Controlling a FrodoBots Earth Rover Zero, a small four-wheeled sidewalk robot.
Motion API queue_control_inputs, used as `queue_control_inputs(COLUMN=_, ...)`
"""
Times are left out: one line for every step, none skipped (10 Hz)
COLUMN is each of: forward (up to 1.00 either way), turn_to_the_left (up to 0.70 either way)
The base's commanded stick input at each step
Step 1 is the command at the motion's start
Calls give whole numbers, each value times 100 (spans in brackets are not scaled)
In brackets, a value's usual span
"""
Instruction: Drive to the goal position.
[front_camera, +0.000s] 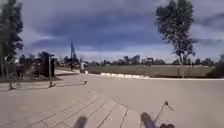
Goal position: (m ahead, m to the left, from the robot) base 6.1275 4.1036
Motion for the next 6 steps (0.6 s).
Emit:
queue_control_inputs(forward=100, turn_to_the_left=5)
queue_control_inputs(forward=100, turn_to_the_left=10)
queue_control_inputs(forward=100, turn_to_the_left=20)
queue_control_inputs(forward=100, turn_to_the_left=10)
queue_control_inputs(forward=100, turn_to_the_left=2)
queue_control_inputs(forward=100, turn_to_the_left=10)
